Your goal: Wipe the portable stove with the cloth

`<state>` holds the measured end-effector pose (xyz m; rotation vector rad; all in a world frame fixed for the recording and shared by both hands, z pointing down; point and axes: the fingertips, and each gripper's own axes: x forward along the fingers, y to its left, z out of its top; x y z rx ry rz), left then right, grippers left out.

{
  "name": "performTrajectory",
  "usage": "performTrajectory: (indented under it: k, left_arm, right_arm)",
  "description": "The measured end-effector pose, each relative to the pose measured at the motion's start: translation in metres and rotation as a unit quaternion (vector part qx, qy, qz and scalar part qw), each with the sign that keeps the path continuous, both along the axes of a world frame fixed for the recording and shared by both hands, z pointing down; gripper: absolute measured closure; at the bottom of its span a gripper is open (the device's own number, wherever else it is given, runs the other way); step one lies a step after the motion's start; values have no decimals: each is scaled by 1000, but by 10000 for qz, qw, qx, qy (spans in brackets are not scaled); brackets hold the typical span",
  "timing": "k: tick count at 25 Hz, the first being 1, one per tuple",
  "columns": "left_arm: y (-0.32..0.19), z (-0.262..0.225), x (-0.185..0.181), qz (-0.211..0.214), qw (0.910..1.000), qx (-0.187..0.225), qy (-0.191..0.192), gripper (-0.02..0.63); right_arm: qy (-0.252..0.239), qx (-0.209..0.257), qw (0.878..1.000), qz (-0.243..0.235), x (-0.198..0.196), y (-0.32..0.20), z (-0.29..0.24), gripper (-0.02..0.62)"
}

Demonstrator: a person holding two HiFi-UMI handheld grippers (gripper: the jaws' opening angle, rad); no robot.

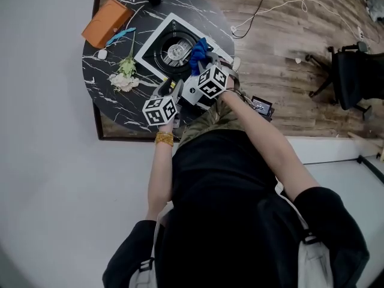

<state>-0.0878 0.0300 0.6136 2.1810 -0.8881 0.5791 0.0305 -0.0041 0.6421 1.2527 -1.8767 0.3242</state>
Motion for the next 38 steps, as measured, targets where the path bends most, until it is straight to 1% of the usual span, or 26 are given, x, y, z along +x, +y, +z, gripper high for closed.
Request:
performTrajectory:
  k: [2, 4, 6, 8, 9, 10, 12, 13, 14, 15, 16, 17, 18, 19, 20, 21, 22, 23, 24, 25, 27, 29, 30, 32, 34, 38]
  left_arm:
    - [0, 5, -2, -141, 9998, -107, 110, 416]
    - [2, 9, 0, -148, 9995, -210, 190, 417]
    - [5, 8, 2, -112, 9995, -204, 219, 421]
    - [10, 8, 0, -147, 9994, -194, 249, 423]
    - [13, 8, -2, -199, 9991, -228, 280, 423]
    - [15, 9, -4, -268, 9988, -270, 312, 423]
    - [14, 7, -12, -401, 9982, -296, 345, 423]
    - [12, 4, -15, -444, 9981, -264, 339, 423]
    - [9, 1, -19, -465, 9982, -210, 308, 423]
    - [7, -3, -22, -466, 9985, -137, 248, 423]
    - [6, -6, -24, -455, 9988, -45, 157, 423]
    - [5, -9, -25, -438, 9990, 57, 41, 425]
    - [5, -11, -25, -415, 9990, 159, -89, 424]
    - [7, -11, -23, -383, 9987, 251, -224, 424]
    - [8, -10, -19, -342, 9983, 323, -356, 423]
    - [10, -8, -14, -294, 9977, 371, -483, 424]
    - [11, -5, -9, -243, 9971, 393, -604, 423]
    - [13, -1, -4, -198, 9964, 393, -722, 425]
    - [13, 3, 1, -165, 9956, 373, -844, 424]
    - [12, 7, 5, -147, 9946, 330, -978, 423]
    - [6, 16, 12, -125, 9915, 181, -1279, 425]
    - [4, 22, 15, -101, 9870, 25, -1605, 437]
    - [5, 24, 15, -124, 9841, -21, -1772, 453]
    - [3, 27, 11, -243, 9779, -61, -2076, 510]
    - [0, 29, 8, -355, 9736, -69, -2252, 549]
    - [-1, 31, 8, -500, 9714, 52, -2322, 557]
  right_arm:
    - [-206, -208, 9994, -176, -13, 4, -1, 546]
    - [-390, -362, 9978, -407, -30, 8, -2, 546]
    - [-584, -485, 9945, -725, -52, 15, -2, 546]
    - [-787, -658, 9884, -1121, -73, 27, -3, 546]
    - [-972, -810, 9834, -1303, -83, 33, -3, 546]
    - [-1273, -1025, 9761, -1429, -91, 39, -3, 546]
    - [-2211, -1508, 9536, -1379, -96, 43, -7, 546]
    - [-2783, -1643, 9388, -1197, -91, 40, -17, 546]
    - [-3408, -1620, 9212, -953, -81, 35, -32, 546]
    - [-4050, -1424, 9006, -682, -67, 28, -52, 546]
    - [-4600, -1086, 8803, -400, -47, 20, -74, 545]
    - [-4926, -663, 8677, -113, -21, 11, -93, 545]
    - [-4942, -224, 8689, 150, 8, 3, -107, 545]
    - [-4660, 154, 8840, 343, 37, -6, -115, 545]
    - [-4171, 418, 9069, 427, 61, -14, -115, 545]
    - [-3599, 538, 9307, 378, 78, -22, -109, 545]
    - [-3056, 518, 9506, 190, 87, -29, -99, 545]
    - [-2604, 391, 9646, -122, 87, -35, -88, 545]
    - [-2246, 200, 9728, -525, 81, -39, -76, 545]
    - [-1948, -23, 9760, -972, 72, -43, -64, 545]
    - [-1405, -490, 9729, -1769, 51, -49, -43, 545]
    - [-1049, -918, 9654, -2204, 38, -46, -22, 545]
    - [-1029, -1098, 9621, -2272, 34, -45, -14, 545]
    - [-1178, -1414, 9562, -2275, 29, -50, -4, 546]
    - [-1170, -1700, 9477, -2437, 26, -54, -1, 546]
    - [-835, -1906, 9309, -3001, 13, -58, 1, 546]
